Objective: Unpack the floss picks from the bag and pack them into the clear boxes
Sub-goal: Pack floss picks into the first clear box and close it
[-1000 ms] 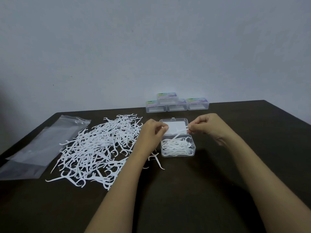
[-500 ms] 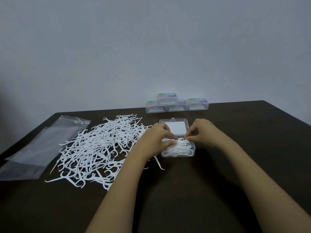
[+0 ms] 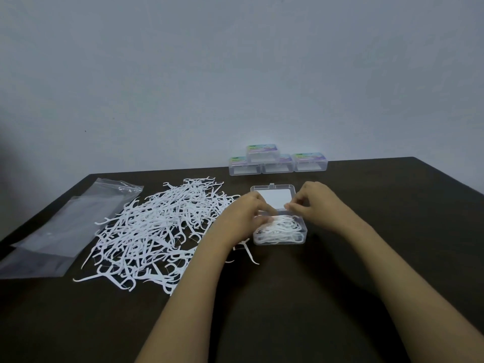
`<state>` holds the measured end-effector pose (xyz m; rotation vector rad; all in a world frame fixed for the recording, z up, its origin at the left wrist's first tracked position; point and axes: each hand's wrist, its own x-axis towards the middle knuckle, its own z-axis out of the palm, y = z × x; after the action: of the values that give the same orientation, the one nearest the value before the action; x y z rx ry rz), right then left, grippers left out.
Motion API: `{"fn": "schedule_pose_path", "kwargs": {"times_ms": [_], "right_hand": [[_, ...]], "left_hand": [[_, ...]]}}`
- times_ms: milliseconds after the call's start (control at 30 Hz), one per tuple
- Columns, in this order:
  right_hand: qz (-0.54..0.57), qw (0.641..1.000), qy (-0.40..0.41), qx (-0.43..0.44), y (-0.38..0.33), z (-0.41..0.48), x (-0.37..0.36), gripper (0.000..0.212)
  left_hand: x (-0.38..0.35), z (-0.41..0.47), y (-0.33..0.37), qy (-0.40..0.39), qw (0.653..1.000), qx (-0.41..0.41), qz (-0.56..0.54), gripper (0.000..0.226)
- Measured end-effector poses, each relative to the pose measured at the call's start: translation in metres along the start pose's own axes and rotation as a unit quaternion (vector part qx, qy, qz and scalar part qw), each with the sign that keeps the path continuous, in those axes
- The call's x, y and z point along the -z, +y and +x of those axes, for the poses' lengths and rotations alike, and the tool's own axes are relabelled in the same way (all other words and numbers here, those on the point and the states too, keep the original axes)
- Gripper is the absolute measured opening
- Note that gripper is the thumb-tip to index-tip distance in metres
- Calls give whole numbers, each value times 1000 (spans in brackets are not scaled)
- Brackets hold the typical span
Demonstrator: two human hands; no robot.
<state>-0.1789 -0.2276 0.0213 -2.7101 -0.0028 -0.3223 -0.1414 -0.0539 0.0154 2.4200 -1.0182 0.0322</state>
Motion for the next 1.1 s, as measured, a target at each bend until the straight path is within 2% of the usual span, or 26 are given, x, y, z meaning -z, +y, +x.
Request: {"fn": "schedule_pose_path", "kwargs": {"times_ms": [100, 167, 267, 333, 433, 500, 567, 667, 733, 967, 1100], "right_hand": [[-31, 999, 24, 32, -14, -4, -3, 27], [-38, 997, 31, 65, -26, -7, -9, 30], [-44, 991, 15, 129, -48, -14, -23, 38], [-61, 985, 2, 163, -64, -19, -34, 57], [-148, 968, -27, 203, -74, -23, -53, 93], [-196, 954, -49, 221, -77, -24, -65, 101], [-215, 949, -62, 222, -81, -26, -69, 93], [-198, 956, -80, 201, -85, -26, -64, 58], [-202, 955, -83, 201, -85, -25, -61, 43], [-198, 960, -59, 191, -82, -21, -59, 33], [-202, 961, -57, 182, -83, -21, -57, 29]], "left_hand": [[14, -4, -7, 64, 996, 55, 9, 24], [23, -7, -19, 86, 985, 117, 96, 26], [30, -14, -35, 60, 946, 210, 240, 31], [31, -18, -42, 42, 932, 252, 256, 37], [29, -20, -49, 1, 921, 311, 236, 45], [26, -19, -53, -17, 915, 341, 213, 40], [23, -19, -55, -19, 914, 349, 205, 33], [22, -18, -55, 15, 916, 340, 214, 29], [22, -16, -55, 35, 915, 338, 216, 30], [20, -13, -57, 93, 924, 321, 187, 18], [26, -10, -56, 85, 924, 334, 164, 19]]}}
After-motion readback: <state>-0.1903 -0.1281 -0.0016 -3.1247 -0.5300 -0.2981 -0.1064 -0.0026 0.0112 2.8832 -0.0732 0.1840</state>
